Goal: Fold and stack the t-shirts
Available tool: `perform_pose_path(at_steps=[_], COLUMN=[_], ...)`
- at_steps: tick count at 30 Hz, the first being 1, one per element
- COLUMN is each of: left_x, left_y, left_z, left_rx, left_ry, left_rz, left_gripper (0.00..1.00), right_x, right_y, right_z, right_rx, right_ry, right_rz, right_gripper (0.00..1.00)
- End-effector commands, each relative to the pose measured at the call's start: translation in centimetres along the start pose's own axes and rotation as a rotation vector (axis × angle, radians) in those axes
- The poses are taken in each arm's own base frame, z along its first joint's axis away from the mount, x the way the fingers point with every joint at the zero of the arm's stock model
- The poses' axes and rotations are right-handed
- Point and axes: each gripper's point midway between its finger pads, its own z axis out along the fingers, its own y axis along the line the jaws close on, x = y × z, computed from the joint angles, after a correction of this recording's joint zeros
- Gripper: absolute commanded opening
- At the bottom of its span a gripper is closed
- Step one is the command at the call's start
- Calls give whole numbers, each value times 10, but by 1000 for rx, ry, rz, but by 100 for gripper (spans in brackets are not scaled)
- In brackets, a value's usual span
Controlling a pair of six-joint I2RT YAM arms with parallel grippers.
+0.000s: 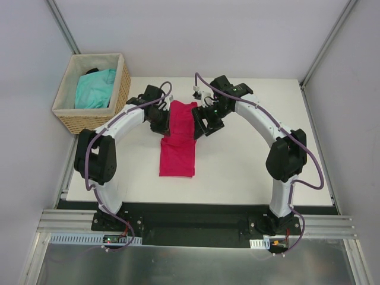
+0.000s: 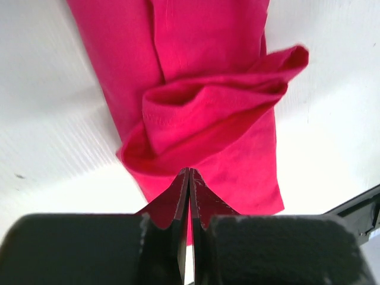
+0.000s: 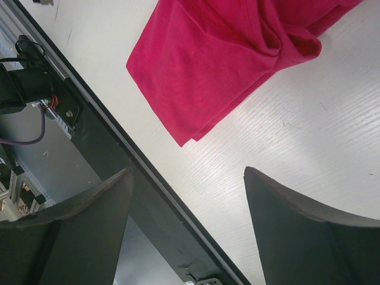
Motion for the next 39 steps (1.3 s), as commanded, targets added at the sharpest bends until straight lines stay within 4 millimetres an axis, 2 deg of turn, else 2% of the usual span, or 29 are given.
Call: perform_pose_path(at_steps=[1, 4, 7, 13, 19, 26, 31, 39], left_x=[29, 45, 52, 51, 49, 50, 42, 10], left_y=[-8, -6, -6, -11, -14, -10, 0, -2], left_z=[-11, -5, -2, 8, 28, 45, 49, 47], left_rx=[28, 21, 22, 37, 36, 28, -23, -33], left_ry=[42, 76, 88, 82, 94, 109, 89, 23], left_rz=[-45, -45, -35, -27, -5, 3, 28, 47], left_gripper=[0, 0, 0, 0, 0, 0, 0, 0], right_x=[-7, -9, -8, -6, -3, 2, 4, 8], right_y=[10, 9, 8, 8, 8, 4, 3, 3], right_z=[-15, -16, -16, -16, -19, -25, -26, -27], right_rx=[-13, -13, -9, -6, 3, 32, 36, 33], right_ry=[-38, -42, -41, -41, -39, -36, -32, -20], right_rz=[-28, -28, -20, -18, -19, -19, -13, -5], right_gripper=[79, 79, 79, 79, 80, 80, 80, 80])
